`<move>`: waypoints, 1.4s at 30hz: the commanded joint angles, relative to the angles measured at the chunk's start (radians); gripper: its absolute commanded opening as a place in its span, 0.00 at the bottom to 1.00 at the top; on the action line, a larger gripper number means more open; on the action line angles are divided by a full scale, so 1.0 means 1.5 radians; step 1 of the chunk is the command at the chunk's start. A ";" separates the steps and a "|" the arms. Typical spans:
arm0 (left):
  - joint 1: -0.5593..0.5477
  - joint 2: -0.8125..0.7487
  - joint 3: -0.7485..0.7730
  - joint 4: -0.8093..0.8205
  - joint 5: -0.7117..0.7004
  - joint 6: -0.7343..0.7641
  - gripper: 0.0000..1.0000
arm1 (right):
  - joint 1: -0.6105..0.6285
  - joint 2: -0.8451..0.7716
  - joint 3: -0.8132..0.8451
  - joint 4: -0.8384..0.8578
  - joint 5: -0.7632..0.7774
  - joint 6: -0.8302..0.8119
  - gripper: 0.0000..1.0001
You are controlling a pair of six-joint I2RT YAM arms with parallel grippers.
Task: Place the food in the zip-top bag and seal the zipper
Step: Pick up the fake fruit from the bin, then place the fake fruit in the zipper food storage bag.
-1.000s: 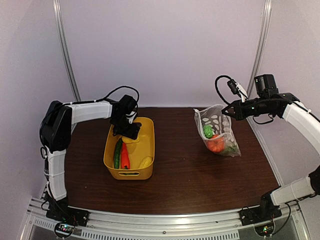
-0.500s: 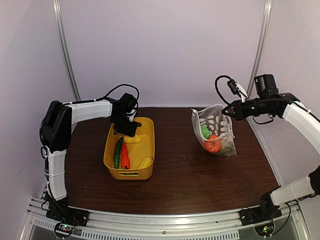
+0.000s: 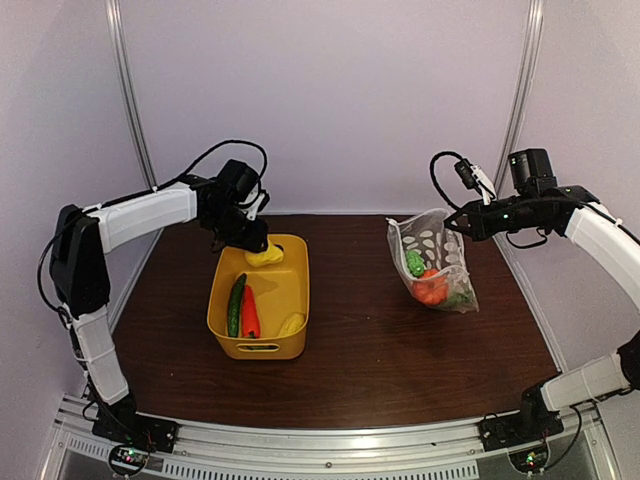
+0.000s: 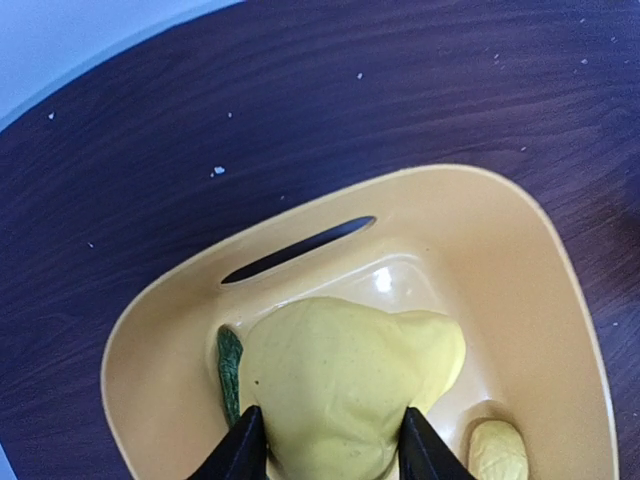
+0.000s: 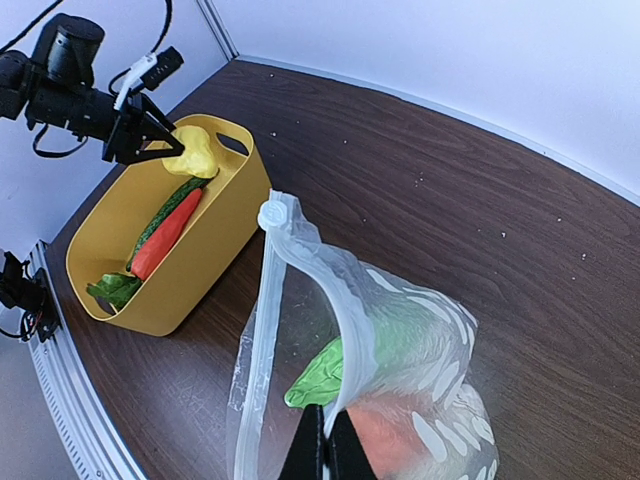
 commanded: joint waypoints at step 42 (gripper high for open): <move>-0.264 0.021 0.193 0.304 0.197 0.048 0.32 | 0.019 0.061 0.085 -0.041 -0.020 0.003 0.00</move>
